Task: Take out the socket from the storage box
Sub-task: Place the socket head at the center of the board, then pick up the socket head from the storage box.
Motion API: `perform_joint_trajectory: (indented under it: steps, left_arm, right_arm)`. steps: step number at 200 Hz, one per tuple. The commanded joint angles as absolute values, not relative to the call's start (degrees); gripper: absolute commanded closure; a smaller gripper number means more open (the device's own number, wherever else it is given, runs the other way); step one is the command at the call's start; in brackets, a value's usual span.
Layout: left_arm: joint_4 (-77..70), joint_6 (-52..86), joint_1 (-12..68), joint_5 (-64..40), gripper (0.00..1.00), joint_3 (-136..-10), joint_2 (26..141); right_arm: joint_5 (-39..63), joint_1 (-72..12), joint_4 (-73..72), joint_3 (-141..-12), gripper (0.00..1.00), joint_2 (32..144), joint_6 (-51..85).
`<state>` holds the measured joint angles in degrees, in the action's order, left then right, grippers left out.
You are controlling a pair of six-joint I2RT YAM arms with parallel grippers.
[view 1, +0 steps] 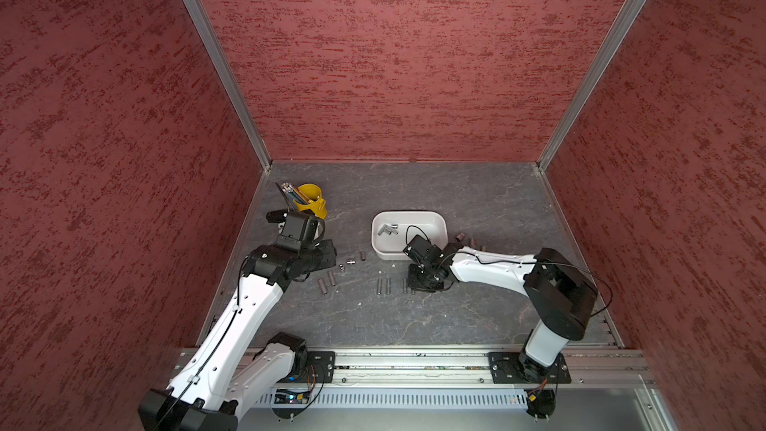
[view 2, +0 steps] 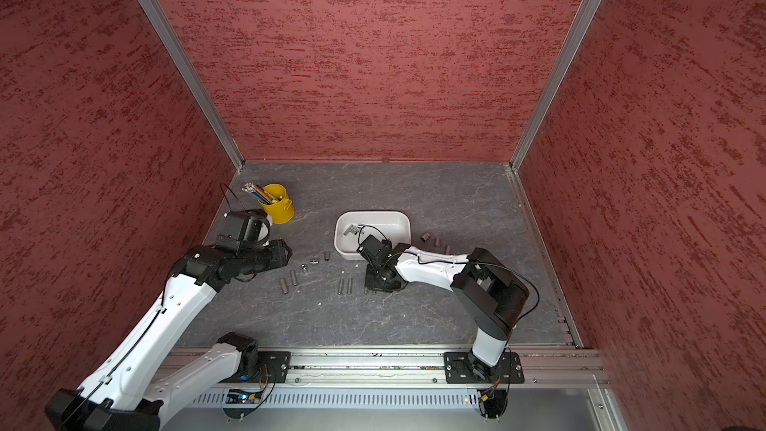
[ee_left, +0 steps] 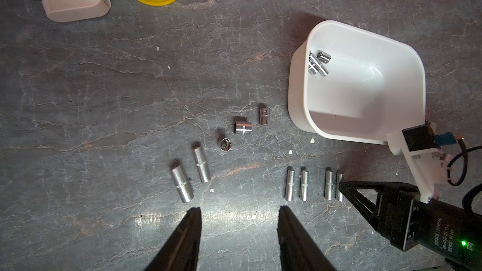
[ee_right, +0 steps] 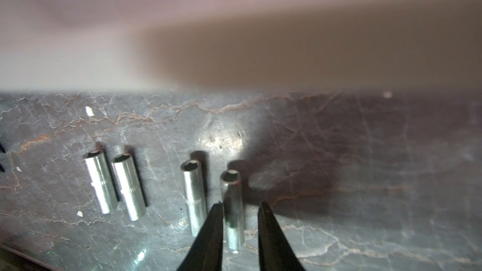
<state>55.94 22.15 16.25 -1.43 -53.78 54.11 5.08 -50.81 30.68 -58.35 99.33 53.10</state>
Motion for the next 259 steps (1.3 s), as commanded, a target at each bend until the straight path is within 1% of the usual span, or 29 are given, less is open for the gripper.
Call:
perform_joint_trajectory:
  steps: [1, 48, 66, 80, 98, 111, 126, 163, 177, 191, 218, 245, 259]
  left_arm:
    - [55.1, 21.4, 16.1, -1.7, 0.50, -53.4, 54.2]
    - [55.2, 21.5, 16.1, -1.5, 0.49, -53.4, 54.1]
    - [55.1, 21.4, 16.0, -2.2, 0.48, -53.8, 54.4]
    - [54.8, 20.6, 16.1, -4.5, 0.49, -54.7, 55.3]
    - [54.5, 20.9, 18.0, -6.4, 0.50, -58.6, 58.8]
    - [54.1, 20.4, 22.2, -5.4, 0.50, -62.6, 62.8]
    - [54.5, 20.5, 27.5, -1.8, 0.50, -68.2, 69.4]
    - [54.8, 22.5, 35.4, 2.6, 0.51, -81.6, 88.1]
    - [56.2, 24.3, 36.0, 4.0, 0.52, -86.8, 95.1]
    - [56.5, 26.4, 35.6, 5.0, 0.53, -90.6, 101.0]
    - [56.4, 31.1, 34.7, 5.9, 0.54, -96.3, 110.8]
    - [57.6, 34.4, 34.6, 6.3, 0.54, -101.8, 118.4]
    - [58.3, 36.6, 34.2, 7.7, 0.56, -103.4, 121.1]
  right_arm:
    - [4.2, -51.1, 31.0, -58.5, 0.73, 99.9, 52.6]
    - [4.5, -51.1, 33.0, -60.3, 0.68, 98.0, 51.2]
    - [3.7, -51.0, 34.4, -61.1, 0.66, 95.4, 50.1]
    - [1.3, -50.8, 35.4, -61.3, 0.65, 92.8, 48.4]
    - [1.1, -49.2, 32.3, -59.6, 0.64, 88.9, 43.6]
    - [0.4, -47.2, 31.6, -57.2, 0.64, 85.9, 40.7]
    - [-1.4, -43.9, 32.6, -54.5, 0.64, 82.2, 38.5]
    - [-2.4, -34.7, 34.2, -47.8, 0.63, 74.2, 33.6]
    - [-2.1, -32.3, 33.2, -45.3, 0.63, 72.0, 32.6]
    - [0.3, -30.3, 31.5, -43.0, 0.63, 71.1, 32.2]
    - [2.7, -28.8, 29.9, -41.7, 0.63, 71.9, 32.0]
    - [4.0, -28.4, 28.9, -41.5, 0.63, 73.1, 31.8]
    - [4.5, -28.3, 28.5, -41.4, 0.63, 73.4, 31.7]
